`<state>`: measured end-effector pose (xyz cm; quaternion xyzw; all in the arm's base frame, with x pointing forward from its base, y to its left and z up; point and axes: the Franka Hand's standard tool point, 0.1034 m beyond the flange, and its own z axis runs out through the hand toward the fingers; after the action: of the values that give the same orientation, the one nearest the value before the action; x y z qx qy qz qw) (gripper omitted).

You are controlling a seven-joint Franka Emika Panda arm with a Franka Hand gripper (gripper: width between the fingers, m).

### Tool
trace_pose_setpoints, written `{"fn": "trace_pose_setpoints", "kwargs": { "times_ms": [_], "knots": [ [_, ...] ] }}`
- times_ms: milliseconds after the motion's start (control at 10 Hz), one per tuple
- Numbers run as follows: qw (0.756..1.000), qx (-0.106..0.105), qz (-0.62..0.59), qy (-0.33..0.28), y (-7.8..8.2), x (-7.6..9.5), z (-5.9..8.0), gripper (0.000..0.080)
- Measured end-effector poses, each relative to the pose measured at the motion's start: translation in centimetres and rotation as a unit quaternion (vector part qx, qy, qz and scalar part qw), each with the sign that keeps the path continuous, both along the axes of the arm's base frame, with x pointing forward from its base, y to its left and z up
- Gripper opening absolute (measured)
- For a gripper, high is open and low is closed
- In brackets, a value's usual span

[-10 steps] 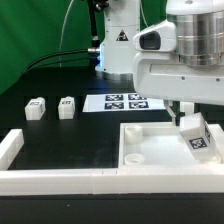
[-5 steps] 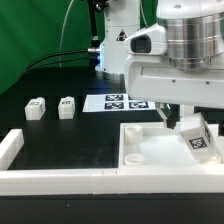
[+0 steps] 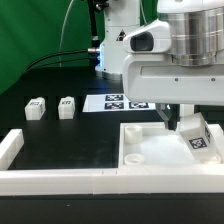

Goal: Assemble one leg

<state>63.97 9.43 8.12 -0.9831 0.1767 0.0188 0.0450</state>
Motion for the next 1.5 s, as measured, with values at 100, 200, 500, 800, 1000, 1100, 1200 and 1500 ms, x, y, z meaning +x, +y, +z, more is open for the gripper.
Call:
{"fn": "trace_pose_setpoints", "kwargs": {
  "times_ms": [100, 200, 500, 800, 1000, 1100, 1200, 1500],
  "knots": [
    [0.999, 0.001, 0.037, -0.004, 0.0, 0.0, 0.0, 0.0649],
    [0.998, 0.001, 0.056, -0.005, 0.0, 0.0, 0.0, 0.0649],
    [0.998, 0.001, 0.057, -0.005, 0.0, 0.0, 0.0, 0.0649],
    [0.999, 0.002, 0.051, -0.004, 0.5, -0.1, -0.1, 0.0517],
    [0.999, 0.002, 0.052, -0.004, 0.7, -0.2, -0.1, 0.0292],
    [0.999, 0.002, 0.053, -0.004, 0.8, -0.2, -0.1, 0.0292],
    [0.999, 0.002, 0.053, -0.006, 1.0, -0.3, -0.1, 0.0292],
    [1.0, 0.0, 0.018, -0.019, 1.3, -0.5, -0.1, 0.0292]
  ]
}}
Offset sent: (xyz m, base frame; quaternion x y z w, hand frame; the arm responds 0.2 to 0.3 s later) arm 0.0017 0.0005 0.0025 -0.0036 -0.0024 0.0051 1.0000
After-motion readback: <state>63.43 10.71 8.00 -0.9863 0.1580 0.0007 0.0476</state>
